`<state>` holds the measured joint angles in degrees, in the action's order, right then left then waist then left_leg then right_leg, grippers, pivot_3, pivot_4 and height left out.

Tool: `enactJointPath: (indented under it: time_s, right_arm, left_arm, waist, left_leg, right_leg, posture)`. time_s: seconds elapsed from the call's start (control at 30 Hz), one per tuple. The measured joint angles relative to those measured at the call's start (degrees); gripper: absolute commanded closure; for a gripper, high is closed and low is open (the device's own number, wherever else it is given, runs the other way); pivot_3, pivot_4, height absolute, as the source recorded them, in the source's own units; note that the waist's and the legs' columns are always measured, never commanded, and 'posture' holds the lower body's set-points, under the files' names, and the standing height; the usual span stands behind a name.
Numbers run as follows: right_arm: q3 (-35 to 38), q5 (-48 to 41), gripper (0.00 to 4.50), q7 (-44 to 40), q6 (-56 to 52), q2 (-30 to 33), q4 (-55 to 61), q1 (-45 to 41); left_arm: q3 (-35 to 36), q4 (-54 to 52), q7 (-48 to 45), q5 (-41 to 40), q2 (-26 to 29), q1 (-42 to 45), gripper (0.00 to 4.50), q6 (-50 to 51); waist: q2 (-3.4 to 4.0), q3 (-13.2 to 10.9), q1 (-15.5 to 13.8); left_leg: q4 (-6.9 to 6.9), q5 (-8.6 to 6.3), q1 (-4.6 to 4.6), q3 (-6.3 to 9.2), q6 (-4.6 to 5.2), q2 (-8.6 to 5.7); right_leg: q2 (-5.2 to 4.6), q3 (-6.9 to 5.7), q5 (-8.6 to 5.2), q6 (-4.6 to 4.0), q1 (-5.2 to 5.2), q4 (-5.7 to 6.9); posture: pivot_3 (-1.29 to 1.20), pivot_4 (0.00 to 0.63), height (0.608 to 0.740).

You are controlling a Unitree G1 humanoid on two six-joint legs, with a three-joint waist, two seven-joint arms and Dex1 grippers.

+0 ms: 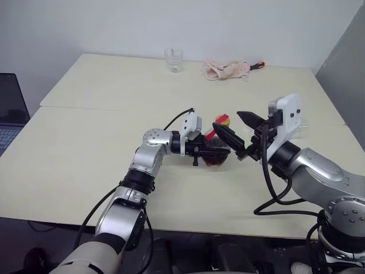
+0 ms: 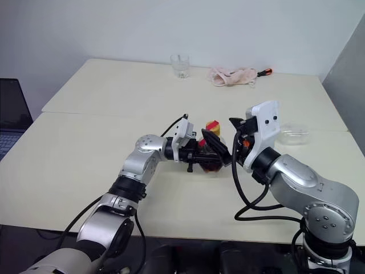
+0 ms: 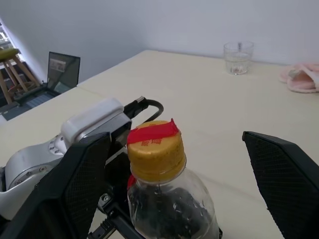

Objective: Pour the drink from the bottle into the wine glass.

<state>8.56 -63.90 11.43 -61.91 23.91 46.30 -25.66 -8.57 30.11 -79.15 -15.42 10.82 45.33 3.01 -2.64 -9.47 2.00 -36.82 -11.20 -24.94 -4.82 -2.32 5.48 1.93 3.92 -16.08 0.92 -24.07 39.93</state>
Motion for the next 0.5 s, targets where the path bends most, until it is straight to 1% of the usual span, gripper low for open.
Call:
enactJointPath:
  time_s: [0.27,0.37,0.5]
  right_arm:
    - [-3.05,1.87,0.00,6.28,0.21,-2.40,-1.32,-0.93]
    - [-3.96,1.83,0.52,8.02,0.14,-3.13,-1.33,-0.96]
    - [-4.86,1.16,1.87,8.37,0.16,-3.35,-1.03,-0.96]
  left_arm:
    - [0.01,1.44,1.01,0.07,0.01,0.04,3.23,-1.40]
    - [0.01,2.05,1.04,0.09,0.01,0.05,3.24,-2.09]
    - [-0.02,2.58,1.15,0.33,-0.26,0.06,3.24,-2.20]
  waist:
    - [0.00,0.00,0.01]
    - [0.00,0.00,-0.02]
    - [0.00,0.00,-0.02]
  left_leg:
    - [0.01,0.00,0.00,-0.01,0.00,0.01]
    - [0.01,0.00,-0.02,0.00,0.00,0.01]
    - [0.01,0.00,-0.02,0.00,0.00,0.00]
  right_leg:
    - [0.00,0.01,-0.01,0.00,0.00,0.00]
    - [0.00,0.01,-0.01,-0.01,-0.01,-0.01]
    - [0.00,0.01,-0.01,-0.01,-0.01,-0.01]
  posture:
    - [0.00,0.150,0.740]
    - [0.00,0.150,0.740]
    - [0.00,0.150,0.740]
